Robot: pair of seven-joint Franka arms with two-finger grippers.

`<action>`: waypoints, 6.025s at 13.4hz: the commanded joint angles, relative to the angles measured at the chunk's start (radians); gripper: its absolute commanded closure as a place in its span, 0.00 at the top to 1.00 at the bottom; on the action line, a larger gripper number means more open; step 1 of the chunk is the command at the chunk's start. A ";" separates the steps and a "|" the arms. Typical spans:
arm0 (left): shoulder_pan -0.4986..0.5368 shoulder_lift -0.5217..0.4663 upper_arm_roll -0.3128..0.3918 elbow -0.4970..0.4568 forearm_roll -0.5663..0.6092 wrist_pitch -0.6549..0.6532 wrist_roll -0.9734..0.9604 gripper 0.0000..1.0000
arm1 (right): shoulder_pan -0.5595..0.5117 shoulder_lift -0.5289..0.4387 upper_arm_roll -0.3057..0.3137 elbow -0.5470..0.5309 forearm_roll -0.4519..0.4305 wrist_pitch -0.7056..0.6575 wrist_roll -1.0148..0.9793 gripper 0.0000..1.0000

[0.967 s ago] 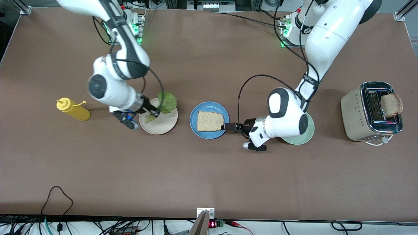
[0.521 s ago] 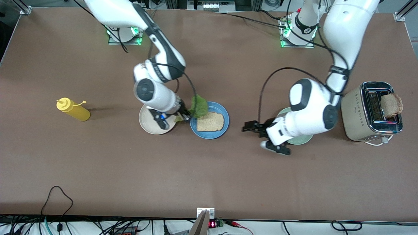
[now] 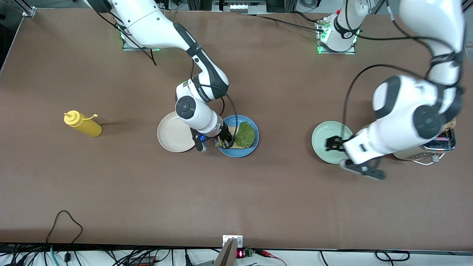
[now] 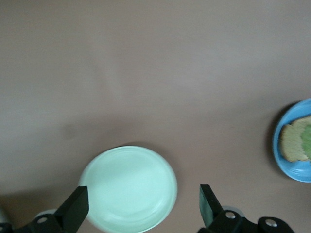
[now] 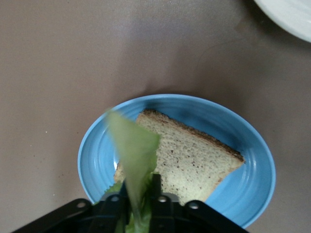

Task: Make sandwich in blue plate with both arms
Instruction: 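Place the lettuce on the toast while the left gripper returns, then move the right gripper to the yellow mustard bottle and grasp it, then lift the mustard bottle with the right gripper toward the plates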

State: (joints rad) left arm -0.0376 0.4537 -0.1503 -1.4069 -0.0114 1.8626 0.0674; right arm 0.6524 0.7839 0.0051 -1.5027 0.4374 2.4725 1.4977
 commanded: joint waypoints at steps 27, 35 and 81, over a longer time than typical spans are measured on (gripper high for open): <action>0.078 -0.527 0.097 -0.351 -0.001 -0.184 -0.126 1.00 | -0.640 -0.721 -0.125 -0.382 -0.388 -0.844 -1.837 1.00; 0.076 -0.527 0.097 -0.351 -0.001 -0.186 -0.130 1.00 | -0.876 -0.741 -0.120 -0.505 -0.365 -0.566 -2.689 1.00; 0.074 -0.520 0.094 -0.350 -0.001 -0.181 -0.136 1.00 | -1.226 -0.127 0.055 -0.409 0.535 -0.531 -3.921 0.19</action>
State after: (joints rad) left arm 0.0340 -0.0516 -0.0528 -1.7428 -0.0099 1.6673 -0.0611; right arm -0.5656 0.6706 0.0462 -1.9071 0.9574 1.9250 -2.4248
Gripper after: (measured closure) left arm 0.000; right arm 0.233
